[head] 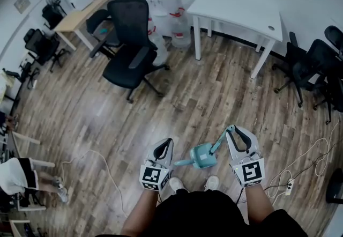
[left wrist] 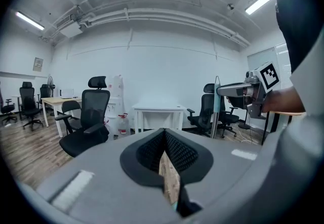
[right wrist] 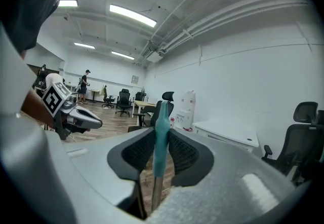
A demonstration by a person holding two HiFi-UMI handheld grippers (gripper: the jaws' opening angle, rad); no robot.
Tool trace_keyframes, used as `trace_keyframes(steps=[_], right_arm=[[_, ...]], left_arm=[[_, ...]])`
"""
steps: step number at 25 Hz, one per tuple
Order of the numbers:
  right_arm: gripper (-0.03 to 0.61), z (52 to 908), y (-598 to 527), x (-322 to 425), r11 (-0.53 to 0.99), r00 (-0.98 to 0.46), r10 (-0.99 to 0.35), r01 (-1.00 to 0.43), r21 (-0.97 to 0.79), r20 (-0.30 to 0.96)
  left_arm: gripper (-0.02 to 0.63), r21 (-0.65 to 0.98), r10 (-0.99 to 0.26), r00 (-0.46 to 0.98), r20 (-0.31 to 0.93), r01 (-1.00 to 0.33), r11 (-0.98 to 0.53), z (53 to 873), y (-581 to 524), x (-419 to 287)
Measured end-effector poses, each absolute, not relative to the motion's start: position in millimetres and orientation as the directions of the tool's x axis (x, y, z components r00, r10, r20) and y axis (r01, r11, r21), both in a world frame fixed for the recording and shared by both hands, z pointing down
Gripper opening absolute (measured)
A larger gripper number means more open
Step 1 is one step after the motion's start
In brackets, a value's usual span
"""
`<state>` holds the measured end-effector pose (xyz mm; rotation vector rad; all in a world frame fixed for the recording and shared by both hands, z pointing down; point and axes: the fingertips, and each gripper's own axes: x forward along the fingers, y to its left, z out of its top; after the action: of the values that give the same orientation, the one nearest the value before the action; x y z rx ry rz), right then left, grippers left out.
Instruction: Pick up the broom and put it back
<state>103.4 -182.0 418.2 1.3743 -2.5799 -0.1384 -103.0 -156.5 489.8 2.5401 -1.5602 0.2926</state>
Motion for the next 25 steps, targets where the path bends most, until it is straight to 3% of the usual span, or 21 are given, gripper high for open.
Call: trace_keyframes(steps=[7,25], right_arm=[[0.094,461.5,-169.1,105.0,0.598,-0.555,-0.799,-0.776,0.203,0.231],[0.092,587.0,-141.0,115.8,0.683,-0.547,-0.702,-0.699,0.213,0.456]], left_arm=[[0.018,0.013,-0.85,0.414,0.325,-0.901,-0.434,517.6,-135.1,-109.5],[0.018,0.084,-0.794,0.48,0.373,-0.87,-0.487,569.4,-85.9,-76.1]])
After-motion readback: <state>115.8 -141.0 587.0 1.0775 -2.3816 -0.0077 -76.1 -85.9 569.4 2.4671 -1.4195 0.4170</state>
